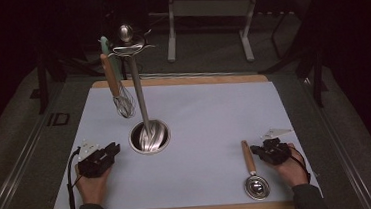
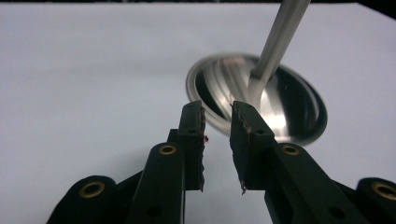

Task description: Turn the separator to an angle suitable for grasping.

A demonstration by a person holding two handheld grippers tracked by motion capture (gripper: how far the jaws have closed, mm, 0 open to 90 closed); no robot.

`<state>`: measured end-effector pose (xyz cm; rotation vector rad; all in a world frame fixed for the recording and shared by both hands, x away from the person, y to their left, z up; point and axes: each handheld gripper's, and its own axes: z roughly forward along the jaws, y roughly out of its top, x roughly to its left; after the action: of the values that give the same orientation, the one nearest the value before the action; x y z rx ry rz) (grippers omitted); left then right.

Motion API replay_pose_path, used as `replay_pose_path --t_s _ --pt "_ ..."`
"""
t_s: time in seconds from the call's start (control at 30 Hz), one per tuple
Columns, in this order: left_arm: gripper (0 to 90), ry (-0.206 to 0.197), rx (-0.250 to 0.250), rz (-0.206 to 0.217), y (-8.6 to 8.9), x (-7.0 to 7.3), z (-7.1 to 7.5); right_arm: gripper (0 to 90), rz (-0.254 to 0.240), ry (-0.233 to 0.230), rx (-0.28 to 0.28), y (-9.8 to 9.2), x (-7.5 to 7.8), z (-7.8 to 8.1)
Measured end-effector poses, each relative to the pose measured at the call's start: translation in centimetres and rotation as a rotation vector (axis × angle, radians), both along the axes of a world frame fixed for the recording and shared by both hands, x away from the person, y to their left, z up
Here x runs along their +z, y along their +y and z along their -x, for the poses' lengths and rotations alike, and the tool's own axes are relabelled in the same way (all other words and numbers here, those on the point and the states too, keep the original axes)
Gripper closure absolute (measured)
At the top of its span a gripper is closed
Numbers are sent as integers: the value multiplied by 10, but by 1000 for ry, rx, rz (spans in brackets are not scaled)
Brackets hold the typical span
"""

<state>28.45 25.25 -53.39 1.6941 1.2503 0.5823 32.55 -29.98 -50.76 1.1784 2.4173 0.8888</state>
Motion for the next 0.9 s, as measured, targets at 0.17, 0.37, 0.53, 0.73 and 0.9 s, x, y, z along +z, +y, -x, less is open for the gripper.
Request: replay_pose_path --t_s 0.17,0.37,0.53,0.73,0.9 --pt "741 -1 3 9 1 -2 2 898 28 39 -7 5 -5 -4" --pt "734 1 -3 -5 -2 -4 2 897 43 63 12 21 -7 -12" --pt "731 -3 -3 0 -1 -4 3 896 65 70 61 45 -7 -17" --pt "728 -6 -4 0 -1 -5 4 891 78 80 127 69 -8 -16" --pt "728 -6 -4 -2 -1 -5 4 843 85 80 147 74 -4 -10"
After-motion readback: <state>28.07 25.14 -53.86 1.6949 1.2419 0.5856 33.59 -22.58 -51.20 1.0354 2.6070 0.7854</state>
